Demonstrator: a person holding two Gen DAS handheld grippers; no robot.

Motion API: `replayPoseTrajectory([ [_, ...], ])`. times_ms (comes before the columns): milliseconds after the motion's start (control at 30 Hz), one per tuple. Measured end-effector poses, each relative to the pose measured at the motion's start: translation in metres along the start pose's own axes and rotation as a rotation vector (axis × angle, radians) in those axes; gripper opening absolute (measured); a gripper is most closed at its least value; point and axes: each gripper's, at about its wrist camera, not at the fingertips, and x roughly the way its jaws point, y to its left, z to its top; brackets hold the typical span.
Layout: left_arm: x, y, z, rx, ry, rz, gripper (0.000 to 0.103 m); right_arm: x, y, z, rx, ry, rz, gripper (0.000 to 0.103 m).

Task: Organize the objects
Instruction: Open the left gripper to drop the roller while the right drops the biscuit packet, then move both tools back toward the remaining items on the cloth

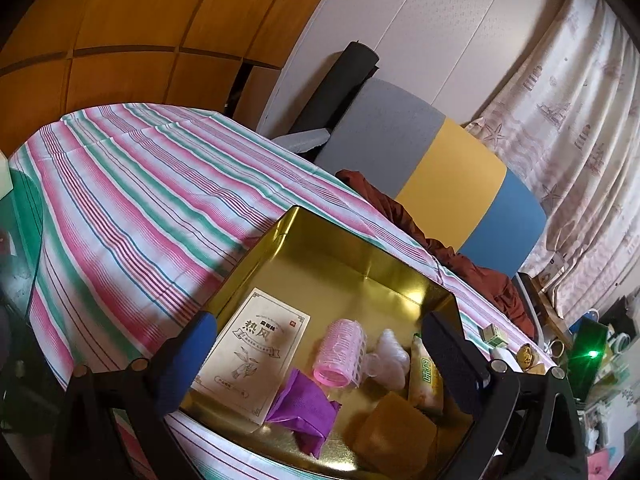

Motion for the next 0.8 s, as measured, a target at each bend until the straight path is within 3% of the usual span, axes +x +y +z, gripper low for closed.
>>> replayPoseTrajectory([
  [333,0.002,-0.016,-0.011,0.033,0.026,-0.018,0.103,-0.026,-0.035,-0.009,0.11,-0.039,0.011,0.052],
  [800,0.001,-0.071,-0.04,0.182,0.088,-0.086,0.103,-0.039,-0.083,-0.025,0.191,-0.04,-0.022,0.052],
])
